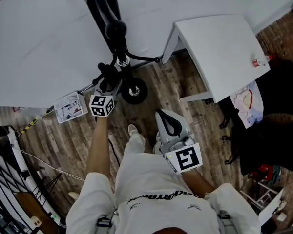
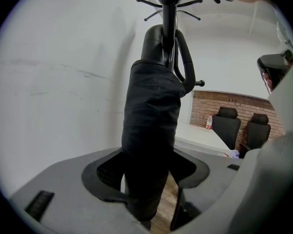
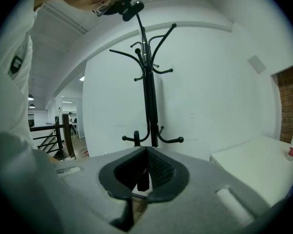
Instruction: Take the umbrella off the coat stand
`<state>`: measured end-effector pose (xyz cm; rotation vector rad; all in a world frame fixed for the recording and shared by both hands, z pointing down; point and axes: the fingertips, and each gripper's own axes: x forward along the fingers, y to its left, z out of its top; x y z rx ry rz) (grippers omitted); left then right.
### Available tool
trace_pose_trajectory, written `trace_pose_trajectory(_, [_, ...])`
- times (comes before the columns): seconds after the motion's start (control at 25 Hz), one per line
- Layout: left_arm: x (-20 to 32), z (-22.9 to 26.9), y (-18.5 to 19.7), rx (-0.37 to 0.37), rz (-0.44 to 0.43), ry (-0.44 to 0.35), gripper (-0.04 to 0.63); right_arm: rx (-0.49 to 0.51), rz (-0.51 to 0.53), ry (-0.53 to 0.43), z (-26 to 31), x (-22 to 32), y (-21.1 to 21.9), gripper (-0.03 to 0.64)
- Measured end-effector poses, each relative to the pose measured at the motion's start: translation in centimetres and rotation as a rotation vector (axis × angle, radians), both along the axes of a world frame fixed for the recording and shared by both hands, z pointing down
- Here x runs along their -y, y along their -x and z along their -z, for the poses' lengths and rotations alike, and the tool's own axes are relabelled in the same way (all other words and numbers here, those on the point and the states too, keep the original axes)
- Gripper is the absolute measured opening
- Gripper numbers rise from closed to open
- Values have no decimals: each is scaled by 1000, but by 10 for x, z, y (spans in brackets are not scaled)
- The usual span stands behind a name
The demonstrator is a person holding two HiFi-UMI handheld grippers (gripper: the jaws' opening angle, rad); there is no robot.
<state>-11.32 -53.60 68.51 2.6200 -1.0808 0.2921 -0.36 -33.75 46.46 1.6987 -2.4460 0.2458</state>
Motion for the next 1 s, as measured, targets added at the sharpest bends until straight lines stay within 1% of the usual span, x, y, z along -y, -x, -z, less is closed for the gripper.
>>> trace_pose_trajectory(0.32, [-15, 21, 23, -3, 54, -5, 256, 19, 39, -30, 15, -4, 6, 2])
trace_pose_trajectory(0.56, [-26, 29, 40, 31, 113, -7, 256, 15, 77, -66, 24, -8, 7, 2])
trace_pose_trajectory(0.76, [-37, 37, 60, 42, 163, 7, 256, 29, 106, -82, 32, -15, 11, 2])
trace_pose_trajectory(1.0, [-50, 53, 71, 68, 208, 12, 256, 58, 124, -96, 36, -15, 10, 2])
